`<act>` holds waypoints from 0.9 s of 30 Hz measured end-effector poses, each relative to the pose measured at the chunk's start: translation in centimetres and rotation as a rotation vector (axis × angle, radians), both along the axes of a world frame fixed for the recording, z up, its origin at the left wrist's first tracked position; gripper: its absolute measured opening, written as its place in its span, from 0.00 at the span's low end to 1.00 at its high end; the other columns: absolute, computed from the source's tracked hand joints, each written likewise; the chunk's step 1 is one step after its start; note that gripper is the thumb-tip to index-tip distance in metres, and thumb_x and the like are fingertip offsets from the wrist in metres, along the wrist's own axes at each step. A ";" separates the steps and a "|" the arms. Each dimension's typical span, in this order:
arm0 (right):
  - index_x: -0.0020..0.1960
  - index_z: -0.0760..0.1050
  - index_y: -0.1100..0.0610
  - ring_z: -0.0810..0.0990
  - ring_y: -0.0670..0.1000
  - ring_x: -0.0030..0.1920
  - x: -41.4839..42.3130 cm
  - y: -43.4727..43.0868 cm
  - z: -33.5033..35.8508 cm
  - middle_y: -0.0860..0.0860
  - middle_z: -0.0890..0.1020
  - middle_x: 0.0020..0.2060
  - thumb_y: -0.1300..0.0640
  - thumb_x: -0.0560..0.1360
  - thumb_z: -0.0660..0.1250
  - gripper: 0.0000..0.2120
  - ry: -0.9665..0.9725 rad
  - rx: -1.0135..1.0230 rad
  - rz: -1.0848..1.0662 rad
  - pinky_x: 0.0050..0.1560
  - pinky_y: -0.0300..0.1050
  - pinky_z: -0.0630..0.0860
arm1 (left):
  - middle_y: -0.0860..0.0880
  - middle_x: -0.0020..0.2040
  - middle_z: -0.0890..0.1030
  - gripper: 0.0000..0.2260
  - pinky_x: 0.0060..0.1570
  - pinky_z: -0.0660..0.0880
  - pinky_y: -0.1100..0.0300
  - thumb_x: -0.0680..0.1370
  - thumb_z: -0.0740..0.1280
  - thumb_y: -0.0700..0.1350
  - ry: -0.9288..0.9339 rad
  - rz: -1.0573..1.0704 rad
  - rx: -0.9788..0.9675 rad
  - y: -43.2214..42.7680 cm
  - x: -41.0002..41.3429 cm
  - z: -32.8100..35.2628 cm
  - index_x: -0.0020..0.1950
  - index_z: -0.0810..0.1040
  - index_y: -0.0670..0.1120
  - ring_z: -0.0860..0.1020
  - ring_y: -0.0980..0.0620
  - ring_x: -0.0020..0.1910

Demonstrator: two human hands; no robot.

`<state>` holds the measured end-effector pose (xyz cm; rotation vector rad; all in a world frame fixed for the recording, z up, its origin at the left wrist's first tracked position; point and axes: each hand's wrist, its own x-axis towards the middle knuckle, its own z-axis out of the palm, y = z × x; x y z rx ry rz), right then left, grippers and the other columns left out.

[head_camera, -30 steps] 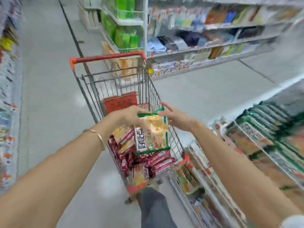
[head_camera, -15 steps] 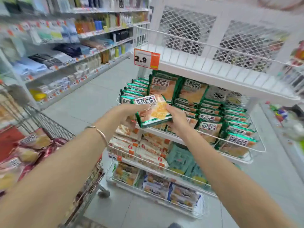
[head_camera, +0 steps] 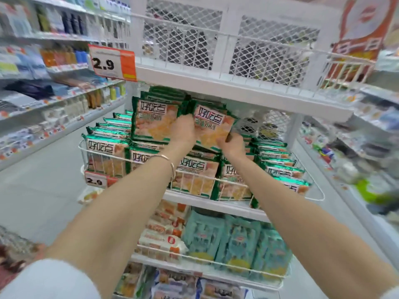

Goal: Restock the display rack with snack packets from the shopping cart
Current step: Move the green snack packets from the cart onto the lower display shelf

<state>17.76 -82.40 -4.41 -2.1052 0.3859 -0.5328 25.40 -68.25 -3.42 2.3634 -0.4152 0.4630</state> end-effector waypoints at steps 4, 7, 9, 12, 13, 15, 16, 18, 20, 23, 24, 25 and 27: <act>0.66 0.73 0.59 0.81 0.57 0.56 2.5 -1.0 -1.8 0.56 0.82 0.57 0.57 0.78 0.68 0.17 0.002 -0.209 0.028 0.47 0.42 0.72 | 0.40 0.68 0.75 0.30 0.71 0.61 0.45 0.75 0.67 0.58 -0.353 0.202 0.461 0.0 1.2 -1.7 0.71 0.71 0.42 0.69 0.41 0.70; 0.76 0.63 0.58 0.82 0.58 0.52 3.9 -1.1 -2.5 0.57 0.81 0.59 0.59 0.78 0.68 0.29 -0.067 -0.289 0.016 0.48 0.48 0.79 | 0.40 0.77 0.64 0.42 0.77 0.46 0.39 0.74 0.64 0.66 -0.385 0.147 0.499 1.0 2.5 -2.2 0.79 0.58 0.41 0.58 0.42 0.78; 0.80 0.52 0.56 0.80 0.60 0.55 4.4 -0.8 -2.6 0.60 0.77 0.65 0.60 0.78 0.67 0.36 -0.058 -0.329 0.029 0.48 0.49 0.78 | 0.42 0.78 0.64 0.43 0.76 0.46 0.37 0.75 0.65 0.65 -0.387 0.126 0.537 0.8 3.0 -2.3 0.79 0.57 0.41 0.57 0.44 0.79; 0.81 0.46 0.50 0.61 0.62 0.75 4.6 -0.5 -2.4 0.60 0.53 0.79 0.65 0.76 0.67 0.43 -0.103 -0.627 -0.014 0.69 0.56 0.67 | 0.43 0.79 0.60 0.44 0.75 0.42 0.33 0.74 0.66 0.65 -0.385 0.111 0.576 0.7 3.2 -2.4 0.80 0.55 0.41 0.55 0.45 0.80; 0.81 0.49 0.50 0.54 0.63 0.78 4.7 -0.6 -2.3 0.60 0.50 0.79 0.66 0.75 0.67 0.42 -0.117 -0.784 -0.011 0.73 0.60 0.62 | 0.43 0.80 0.58 0.47 0.74 0.40 0.32 0.72 0.67 0.67 -0.364 0.099 0.586 1.1 3.3 -2.5 0.81 0.53 0.42 0.53 0.45 0.80; 0.80 0.57 0.52 0.46 0.62 0.79 5.0 -0.9 -2.3 0.59 0.49 0.80 0.70 0.73 0.66 0.39 -0.125 -0.910 0.072 0.75 0.61 0.59 | 0.45 0.82 0.53 0.54 0.73 0.41 0.29 0.68 0.67 0.72 -0.305 0.074 0.646 1.9 3.5 -2.6 0.81 0.48 0.43 0.49 0.46 0.81; 0.79 0.59 0.53 0.45 0.61 0.79 5.2 -1.1 -2.6 0.58 0.49 0.80 0.71 0.74 0.65 0.38 -0.120 -0.886 0.110 0.74 0.57 0.58 | 0.45 0.82 0.51 0.55 0.73 0.43 0.29 0.68 0.66 0.73 -0.284 0.066 0.679 2.1 3.5 -2.7 0.82 0.45 0.44 0.47 0.47 0.81; 0.79 0.59 0.52 0.42 0.60 0.79 5.1 -1.0 -2.7 0.56 0.46 0.80 0.73 0.74 0.64 0.38 -0.088 -0.823 0.147 0.72 0.50 0.58 | 0.46 0.82 0.48 0.56 0.73 0.45 0.29 0.68 0.66 0.73 -0.262 0.070 0.713 2.1 3.4 -2.5 0.82 0.43 0.44 0.44 0.47 0.81; 0.79 0.58 0.52 0.42 0.60 0.79 4.4 -0.5 -2.0 0.55 0.44 0.80 0.72 0.74 0.64 0.38 -0.034 -0.805 0.147 0.73 0.52 0.60 | 0.45 0.82 0.48 0.55 0.73 0.44 0.30 0.69 0.66 0.72 -0.249 0.051 0.715 2.2 2.9 -1.8 0.81 0.43 0.43 0.44 0.46 0.81; 0.78 0.61 0.51 0.48 0.62 0.79 2.3 0.9 -0.9 0.58 0.48 0.80 0.68 0.73 0.65 0.36 0.047 -0.859 0.116 0.73 0.58 0.64 | 0.42 0.81 0.54 0.52 0.76 0.47 0.36 0.70 0.70 0.68 -0.284 -0.038 0.740 4.2 1.0 -0.2 0.81 0.50 0.42 0.51 0.44 0.80; 0.77 0.63 0.51 0.52 0.62 0.79 1.3 1.6 -0.7 0.59 0.51 0.80 0.67 0.71 0.65 0.36 0.063 -0.877 0.107 0.72 0.60 0.67 | 0.42 0.81 0.56 0.49 0.76 0.49 0.38 0.71 0.72 0.65 -0.299 -0.071 0.726 5.4 0.2 0.2 0.81 0.52 0.42 0.53 0.43 0.80; 0.76 0.64 0.50 0.57 0.62 0.77 0.2 2.5 -0.5 0.59 0.55 0.79 0.67 0.71 0.65 0.35 0.073 -0.883 0.117 0.70 0.61 0.69 | 0.42 0.80 0.59 0.46 0.76 0.52 0.40 0.72 0.73 0.60 -0.303 -0.097 0.695 7.0 -0.8 0.8 0.80 0.53 0.43 0.56 0.43 0.79; 0.74 0.67 0.53 0.68 0.63 0.71 -2.2 5.2 -0.6 0.59 0.57 0.78 0.68 0.72 0.64 0.32 0.103 -0.891 0.180 0.63 0.58 0.75 | 0.43 0.77 0.65 0.40 0.74 0.59 0.43 0.75 0.73 0.49 -0.254 -0.120 0.585 11.0 -2.8 1.2 0.80 0.54 0.47 0.64 0.43 0.76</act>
